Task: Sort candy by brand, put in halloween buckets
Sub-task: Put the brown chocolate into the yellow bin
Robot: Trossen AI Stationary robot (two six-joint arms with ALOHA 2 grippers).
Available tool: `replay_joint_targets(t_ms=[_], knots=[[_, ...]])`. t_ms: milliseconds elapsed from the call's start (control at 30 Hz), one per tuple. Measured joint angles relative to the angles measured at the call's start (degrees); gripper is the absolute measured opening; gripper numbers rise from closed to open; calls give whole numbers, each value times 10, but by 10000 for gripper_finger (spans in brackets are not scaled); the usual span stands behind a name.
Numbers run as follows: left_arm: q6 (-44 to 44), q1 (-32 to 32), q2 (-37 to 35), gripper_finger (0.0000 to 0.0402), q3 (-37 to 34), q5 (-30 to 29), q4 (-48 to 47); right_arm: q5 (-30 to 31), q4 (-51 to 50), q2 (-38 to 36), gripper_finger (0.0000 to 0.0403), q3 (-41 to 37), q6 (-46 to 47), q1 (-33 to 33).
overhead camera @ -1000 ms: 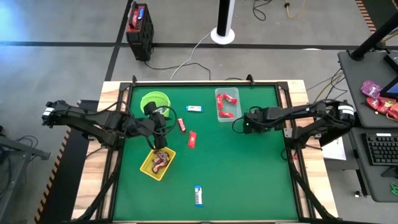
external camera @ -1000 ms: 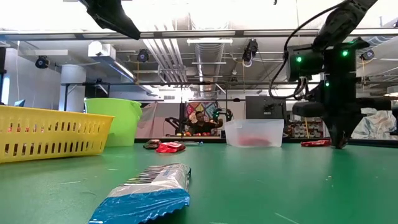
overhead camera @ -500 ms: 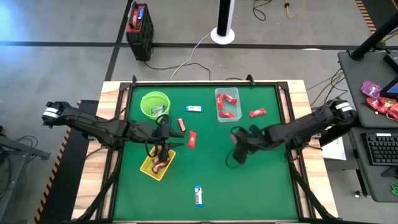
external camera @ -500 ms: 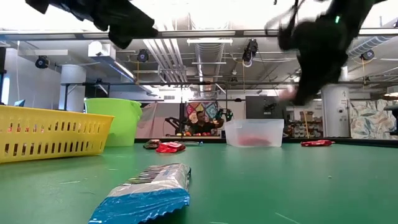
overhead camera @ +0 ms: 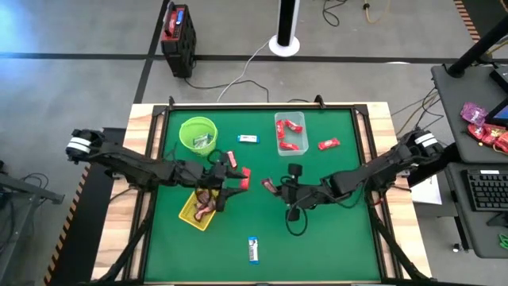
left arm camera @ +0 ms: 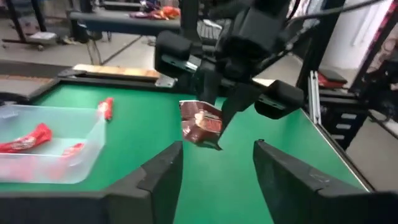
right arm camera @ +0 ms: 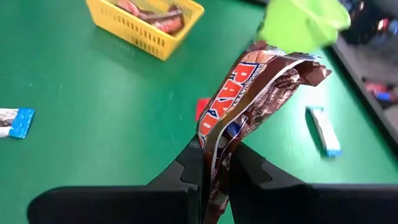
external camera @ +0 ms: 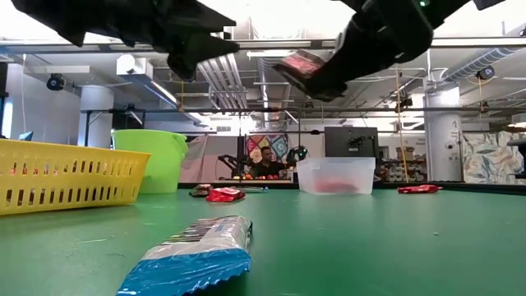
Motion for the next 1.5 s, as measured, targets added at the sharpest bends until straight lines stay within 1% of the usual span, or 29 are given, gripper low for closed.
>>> replay_joint_targets(t_ms=[67,167,300,433,567,700,833,933,1000,1100,1133,1267,1333,1400,1500], knots=[[-2,0,25,202,9,2,1,0,20,20,34,11,-30,0],[6,0,64,229,28,2,17,0,21,47,33,35,-56,0],[25,1,103,253,55,2,21,0,19,83,33,72,-90,0],[29,1,128,262,76,2,20,9,-8,113,33,110,-107,0],[28,1,134,259,79,2,14,28,-55,132,33,142,-110,0],[26,1,128,238,69,2,9,30,-69,138,33,157,-111,0],[20,1,127,197,66,2,-1,36,-69,137,33,158,-116,0],[19,1,127,150,66,3,-10,41,-69,137,33,158,-115,0],[19,1,127,109,66,5,-10,41,-69,137,35,158,-110,0],[21,1,127,46,66,14,-11,39,-69,137,50,158,-89,-1],[21,1,127,31,66,17,-11,39,-69,137,57,158,-81,-1],[16,1,127,30,66,23,-16,39,-69,136,90,158,-54,-1],[15,1,124,36,72,25,-35,39,-71,134,107,158,-40,-1],[15,0,115,37,82,26,-76,38,-74,130,126,158,-22,-1],[15,0,88,33,105,27,-173,39,-82,122,156,158,3,-1]])
